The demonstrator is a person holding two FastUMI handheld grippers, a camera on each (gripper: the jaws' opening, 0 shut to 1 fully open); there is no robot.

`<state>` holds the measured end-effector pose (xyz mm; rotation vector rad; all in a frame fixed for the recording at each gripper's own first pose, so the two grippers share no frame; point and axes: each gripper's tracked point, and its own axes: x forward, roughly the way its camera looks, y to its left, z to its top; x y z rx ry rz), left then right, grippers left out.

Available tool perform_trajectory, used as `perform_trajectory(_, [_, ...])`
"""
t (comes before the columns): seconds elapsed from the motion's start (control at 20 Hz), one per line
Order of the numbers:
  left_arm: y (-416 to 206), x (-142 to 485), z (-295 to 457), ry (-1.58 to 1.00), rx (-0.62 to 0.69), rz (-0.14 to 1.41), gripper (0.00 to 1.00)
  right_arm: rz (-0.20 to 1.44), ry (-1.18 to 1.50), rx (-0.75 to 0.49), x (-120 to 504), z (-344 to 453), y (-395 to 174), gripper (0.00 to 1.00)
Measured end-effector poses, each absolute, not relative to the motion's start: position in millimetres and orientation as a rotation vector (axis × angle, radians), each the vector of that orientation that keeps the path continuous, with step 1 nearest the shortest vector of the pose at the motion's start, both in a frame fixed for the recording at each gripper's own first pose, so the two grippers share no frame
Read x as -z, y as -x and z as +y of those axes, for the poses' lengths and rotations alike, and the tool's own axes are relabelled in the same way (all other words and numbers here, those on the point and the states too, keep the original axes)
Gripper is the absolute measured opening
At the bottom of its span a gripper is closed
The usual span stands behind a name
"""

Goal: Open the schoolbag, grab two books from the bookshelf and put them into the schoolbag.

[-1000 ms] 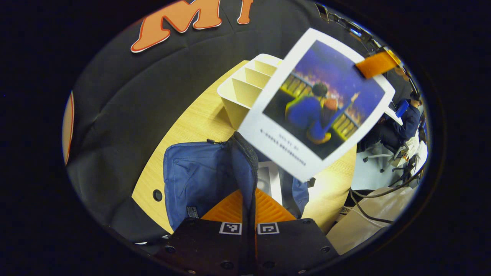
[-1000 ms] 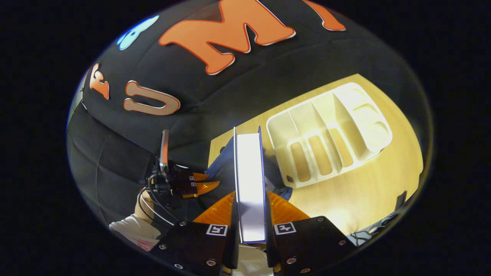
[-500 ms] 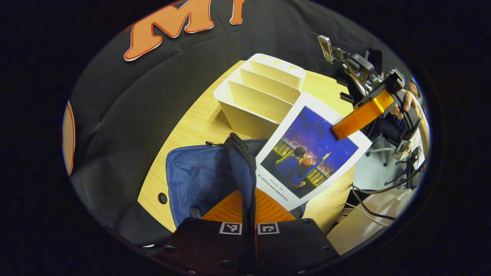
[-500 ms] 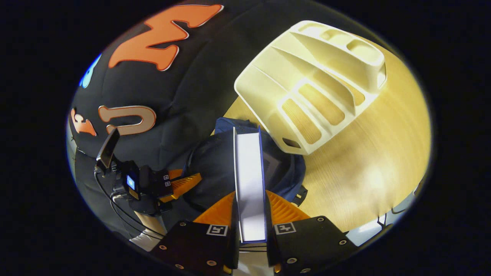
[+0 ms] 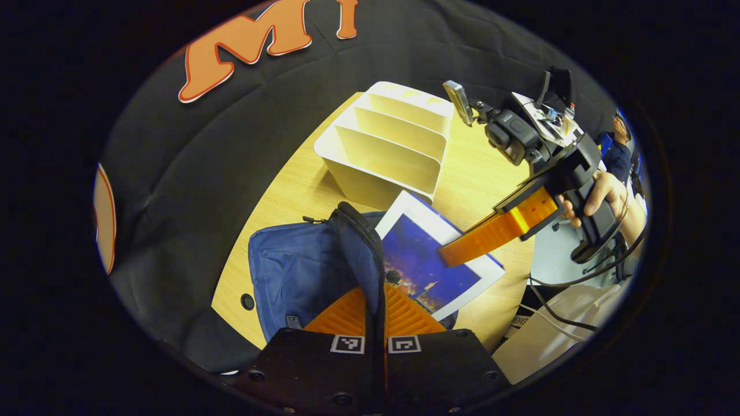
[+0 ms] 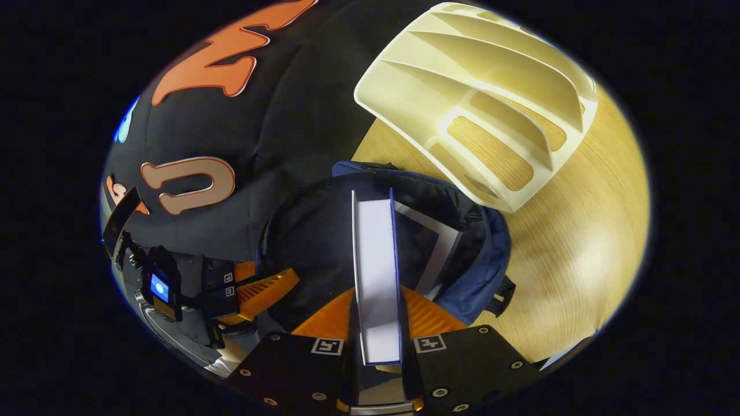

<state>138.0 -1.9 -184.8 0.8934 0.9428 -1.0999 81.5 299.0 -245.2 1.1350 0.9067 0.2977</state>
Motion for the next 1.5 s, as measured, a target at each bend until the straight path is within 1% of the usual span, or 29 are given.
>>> perform_trajectory(0.1, [-133.0,180.8,-3.5,-0.904,1.108,0.933,0.01,0.864,-1.182,-0.267,246.9,305.5,-94.9,0.29])
perform_trajectory(0.25, [-128.6,176.1,-1.7,-0.924,1.122,0.920,0.00,0.764,-1.255,-0.173,249.6,304.2,-114.3,0.28])
perform_trajectory(0.45, [-131.3,172.0,-2.0,-0.940,1.123,0.897,0.01,0.683,-1.268,-0.114,250.7,307.6,-130.7,0.28])
perform_trajectory(0.5, [-133.2,170.9,-4.8,-0.931,1.117,0.897,0.01,0.676,-1.265,-0.115,253.2,314.3,-133.3,0.39])
perform_trajectory(0.55, [-134.9,170.8,-7.2,-0.920,1.114,0.900,0.01,0.677,-1.268,-0.118,254.1,323.0,-135.1,0.29])
perform_trajectory(0.8, [-141.4,170.3,-7.5,-0.901,1.117,0.910,0.01,0.733,-1.270,-0.155,261.8,346.8,-135.2,0.30])
perform_trajectory(0.85, [-143.1,170.0,-6.7,-0.890,1.115,0.915,0.00,0.757,-1.265,-0.150,264.0,346.2,-133.6,0.30])
perform_trajectory(0.9, [-145.9,170.3,-4.5,-0.881,1.109,0.918,0.01,0.783,-1.255,-0.129,267.4,343.0,-130.3,0.34])
perform_trajectory(0.95, [-147.6,170.8,-3.1,-0.875,1.101,0.924,0.01,0.822,-1.226,-0.113,271.8,341.2,-125.5,0.36])
perform_trajectory(1.0, [-149.0,171.5,-0.5,-0.870,1.097,0.928,0.01,0.845,-1.192,-0.109,273.3,340.5,-122.0,0.41])
perform_trajectory(1.05, [-148.4,172.2,-0.1,-0.867,1.097,0.932,0.00,0.866,-1.150,-0.099,275.9,336.4,-116.6,0.42])
perform_trajectory(1.1, [-147.9,173.6,0.1,-0.863,1.098,0.934,0.00,0.881,-1.124,-0.106,274.8,337.1,-110.7,0.28])
perform_trajectory(1.15, [-148.9,175.5,-0.9,-0.863,1.100,0.935,0.01,0.884,-1.122,-0.116,269.7,336.7,-109.3,0.49])
perform_trajectory(1.2, [-148.4,176.2,-1.8,-0.862,1.101,0.936,0.01,0.890,-1.131,-0.122,265.9,338.6,-107.0,0.73])
perform_trajectory(1.25, [-149.0,177.1,-3.2,-0.862,1.104,0.938,0.01,0.891,-1.139,-0.124,261.5,337.7,-105.6,0.71])
perform_trajectory(1.3, [-149.8,179.4,-2.0,-0.863,1.105,0.936,0.01,0.889,-1.139,-0.117,260.4,335.9,-104.2,0.95])
perform_trajectory(1.4, [-148.5,179.2,-2.4,-0.858,1.105,0.940,0.01,0.882,-1.133,-0.096,260.6,327.1,-102.8,0.97])
perform_trajectory(1.5, [-149.5,179.8,-1.6,-0.850,1.097,0.944,0.01,0.886,-1.132,-0.085,261.6,320.3,-98.6,0.97])
